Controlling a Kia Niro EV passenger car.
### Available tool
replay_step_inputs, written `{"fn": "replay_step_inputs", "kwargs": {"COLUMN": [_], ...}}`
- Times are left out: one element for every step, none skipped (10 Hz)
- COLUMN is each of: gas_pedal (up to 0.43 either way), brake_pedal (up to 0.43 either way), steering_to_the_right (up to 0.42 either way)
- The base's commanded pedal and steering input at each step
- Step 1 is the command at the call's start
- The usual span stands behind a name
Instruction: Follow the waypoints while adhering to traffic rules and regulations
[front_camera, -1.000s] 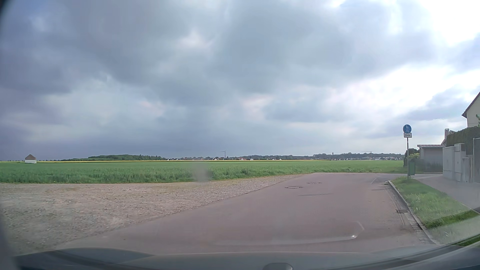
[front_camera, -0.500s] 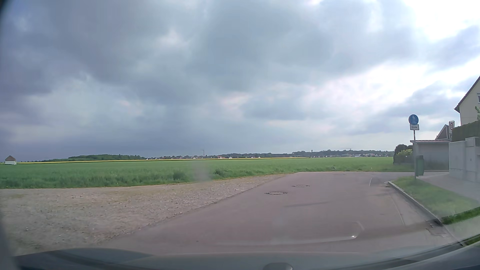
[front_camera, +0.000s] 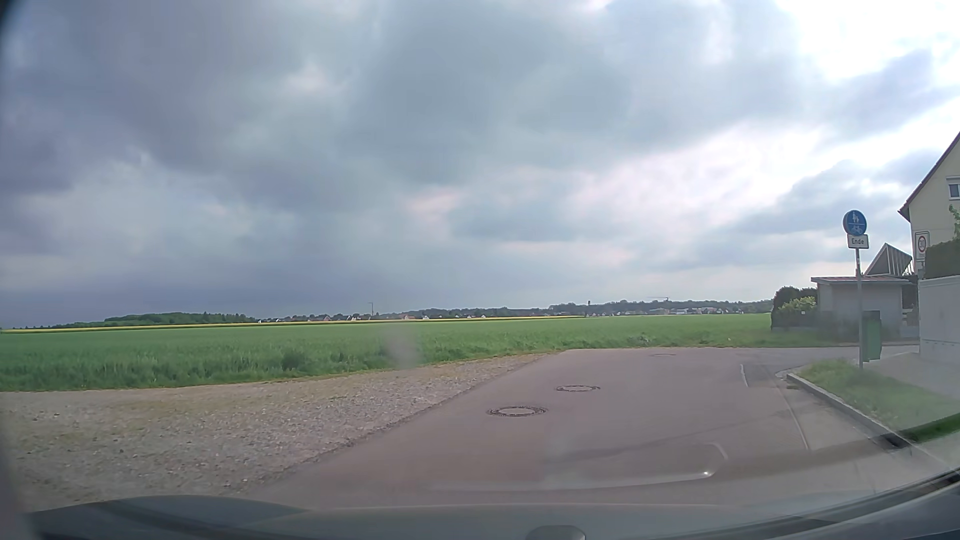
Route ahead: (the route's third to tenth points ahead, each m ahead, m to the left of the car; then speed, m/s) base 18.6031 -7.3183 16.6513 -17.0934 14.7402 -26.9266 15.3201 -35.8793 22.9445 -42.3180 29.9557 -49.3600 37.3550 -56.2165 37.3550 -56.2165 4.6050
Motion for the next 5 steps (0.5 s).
{"fn": "replay_step_inputs", "kwargs": {"gas_pedal": [0.047, 0.059, 0.059, 0.079, 0.087], "brake_pedal": [0.0, 0.0, 0.0, 0.0, 0.0], "steering_to_the_right": [0.108, 0.11, 0.111, 0.113, 0.119]}}
